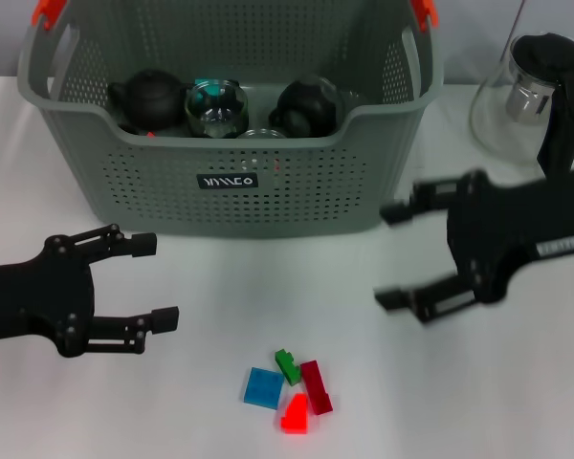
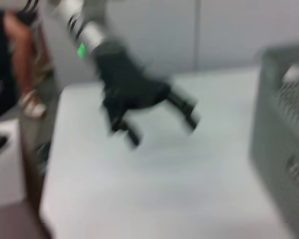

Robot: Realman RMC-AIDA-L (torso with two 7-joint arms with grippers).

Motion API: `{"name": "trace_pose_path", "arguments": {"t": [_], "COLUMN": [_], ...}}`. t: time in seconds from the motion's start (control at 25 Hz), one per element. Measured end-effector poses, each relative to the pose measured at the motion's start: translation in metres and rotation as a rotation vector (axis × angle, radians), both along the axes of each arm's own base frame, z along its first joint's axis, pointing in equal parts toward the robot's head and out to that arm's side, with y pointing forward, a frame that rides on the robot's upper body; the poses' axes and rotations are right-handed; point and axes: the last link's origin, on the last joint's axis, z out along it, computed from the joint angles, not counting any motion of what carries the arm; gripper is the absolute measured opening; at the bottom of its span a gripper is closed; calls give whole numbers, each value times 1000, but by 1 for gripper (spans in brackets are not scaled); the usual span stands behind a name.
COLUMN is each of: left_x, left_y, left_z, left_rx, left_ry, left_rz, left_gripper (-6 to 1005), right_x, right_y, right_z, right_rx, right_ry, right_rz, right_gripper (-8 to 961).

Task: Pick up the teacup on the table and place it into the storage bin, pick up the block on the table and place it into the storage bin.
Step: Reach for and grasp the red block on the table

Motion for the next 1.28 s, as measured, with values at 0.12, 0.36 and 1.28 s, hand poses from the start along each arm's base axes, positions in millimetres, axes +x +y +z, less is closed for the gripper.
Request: {"name": "trace_pose_path", "arguments": {"t": [0.12, 0.36, 1.28], "left_x": [1, 1, 0], "left_y": [2, 3, 3], "left_z": [0, 0, -1], "left_rx": [1, 0, 5], "left_ry": [-5, -1, -3], "left_rz": [2, 7, 12], "left_gripper": [931, 932, 931], "right_x": [-4, -19, -39], "right_y": [-1, 4, -2], "right_z": [-11, -51, -155], "right_rx": [-75, -146, -150], "right_ry": [-115, -329, -665], "right_rz": [-11, 34, 310], "right_gripper": [932, 926, 911]}}
